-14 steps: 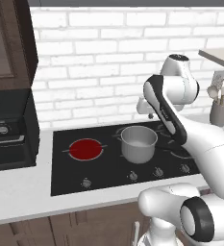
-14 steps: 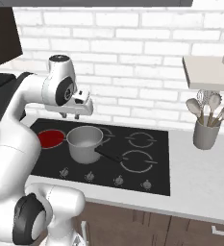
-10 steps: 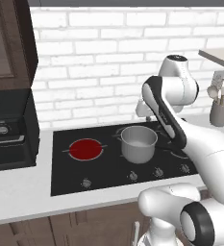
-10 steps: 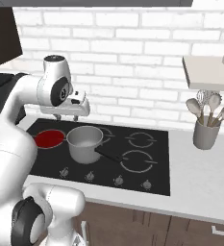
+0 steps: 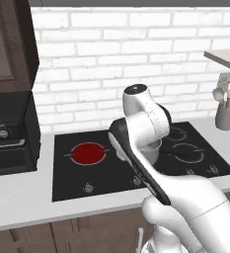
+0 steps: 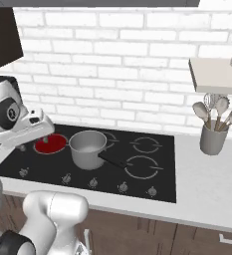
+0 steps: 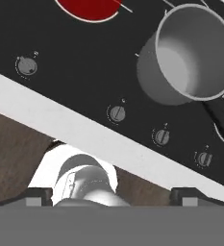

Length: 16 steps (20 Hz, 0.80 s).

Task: Turn off the front left burner of the stove.

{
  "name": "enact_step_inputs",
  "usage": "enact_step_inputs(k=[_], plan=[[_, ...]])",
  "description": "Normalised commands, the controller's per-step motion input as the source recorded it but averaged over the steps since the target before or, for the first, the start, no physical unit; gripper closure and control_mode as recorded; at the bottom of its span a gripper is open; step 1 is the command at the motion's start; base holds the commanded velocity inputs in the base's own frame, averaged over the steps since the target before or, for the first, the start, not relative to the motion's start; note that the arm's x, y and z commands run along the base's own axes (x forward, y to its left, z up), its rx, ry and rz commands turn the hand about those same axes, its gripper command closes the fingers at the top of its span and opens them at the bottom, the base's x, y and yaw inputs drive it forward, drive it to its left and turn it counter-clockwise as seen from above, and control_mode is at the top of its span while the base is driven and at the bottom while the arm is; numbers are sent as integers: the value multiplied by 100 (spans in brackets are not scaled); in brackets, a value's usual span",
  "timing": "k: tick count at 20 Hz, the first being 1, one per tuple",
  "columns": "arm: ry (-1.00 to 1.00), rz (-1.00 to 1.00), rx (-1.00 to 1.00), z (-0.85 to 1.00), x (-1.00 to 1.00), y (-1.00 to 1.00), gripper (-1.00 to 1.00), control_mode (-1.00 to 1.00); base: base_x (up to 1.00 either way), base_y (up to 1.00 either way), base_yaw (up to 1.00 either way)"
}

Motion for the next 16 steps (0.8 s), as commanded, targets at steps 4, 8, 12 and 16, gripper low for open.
enact_step_inputs(k=[4,8,12,16], plan=[[2,37,-25,-58,-21,100,-100,-100,0,0,0],[0,15,-3,-49,25,100,-100,-100,0,0,0],[3,2,6,-54,43,100,-100,-100,0,0,0],[12,0,7,-47,62,95,-100,-100,0,0,0]])
